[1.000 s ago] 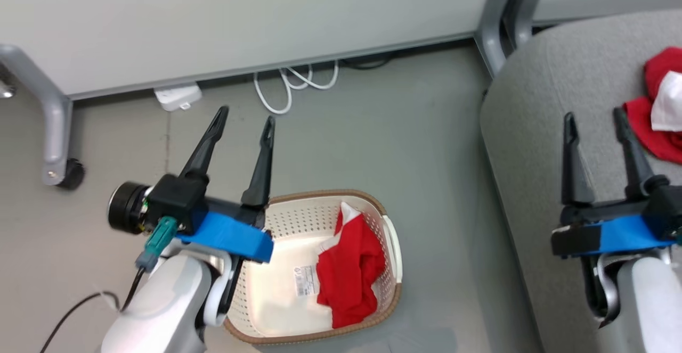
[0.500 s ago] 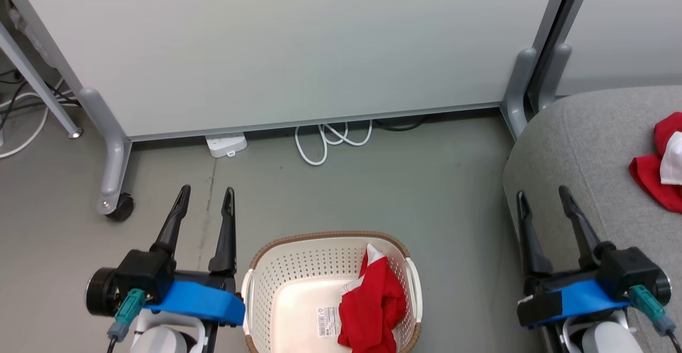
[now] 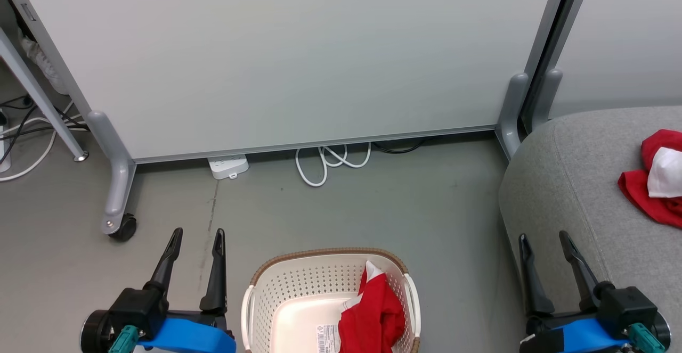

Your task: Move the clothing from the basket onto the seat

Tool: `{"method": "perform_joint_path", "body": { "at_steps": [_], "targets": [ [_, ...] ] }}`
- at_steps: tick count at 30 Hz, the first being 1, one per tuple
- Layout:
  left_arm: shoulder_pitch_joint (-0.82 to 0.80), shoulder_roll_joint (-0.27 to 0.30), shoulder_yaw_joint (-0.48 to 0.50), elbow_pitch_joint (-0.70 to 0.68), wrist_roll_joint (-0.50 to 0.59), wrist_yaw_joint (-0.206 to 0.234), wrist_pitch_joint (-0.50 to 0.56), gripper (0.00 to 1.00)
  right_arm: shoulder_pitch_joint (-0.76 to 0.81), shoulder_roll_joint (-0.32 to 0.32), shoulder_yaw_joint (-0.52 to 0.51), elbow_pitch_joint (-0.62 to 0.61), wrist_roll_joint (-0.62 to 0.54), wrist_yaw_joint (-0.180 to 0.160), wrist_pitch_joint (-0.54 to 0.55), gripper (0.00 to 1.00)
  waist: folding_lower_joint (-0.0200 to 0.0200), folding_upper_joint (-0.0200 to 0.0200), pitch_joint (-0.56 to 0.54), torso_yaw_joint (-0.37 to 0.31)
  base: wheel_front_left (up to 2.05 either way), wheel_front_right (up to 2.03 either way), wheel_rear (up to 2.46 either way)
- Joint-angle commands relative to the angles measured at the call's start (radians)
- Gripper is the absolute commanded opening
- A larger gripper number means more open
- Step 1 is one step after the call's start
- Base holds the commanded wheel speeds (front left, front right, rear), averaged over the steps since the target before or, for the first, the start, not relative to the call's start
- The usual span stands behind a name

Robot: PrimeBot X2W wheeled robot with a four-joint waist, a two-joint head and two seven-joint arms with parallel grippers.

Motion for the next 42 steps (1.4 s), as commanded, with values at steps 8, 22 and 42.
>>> {"method": "perform_joint_path", "body": {
  "at_steps": [8,22,42],
  "targets": [
    [0.035,-0.023,0.051,0.003,0.034,-0.028,-0.003,1.00,0.041,0.012,-0.006,-0.003,0.007,-0.001,0.000,1.00,0.0001,0.0000,-0.009,0.003,0.00,0.00,0.00],
    [0.009,-0.056,0.077,0.024,0.078,-0.073,-0.003,1.00,0.019,0.017,-0.007,0.005,0.006,-0.001,0.000,1.00,0.0001,0.0000,0.009,-0.001,0.00,0.00,0.00],
    [-0.374,-0.070,-0.156,0.373,0.092,-0.154,-0.003,1.00,-0.196,0.018,-0.010,-0.048,-0.001,-0.001,0.000,1.00,0.0001,0.0000,0.280,-0.145,0.00,0.00,0.00]
  ]
}}
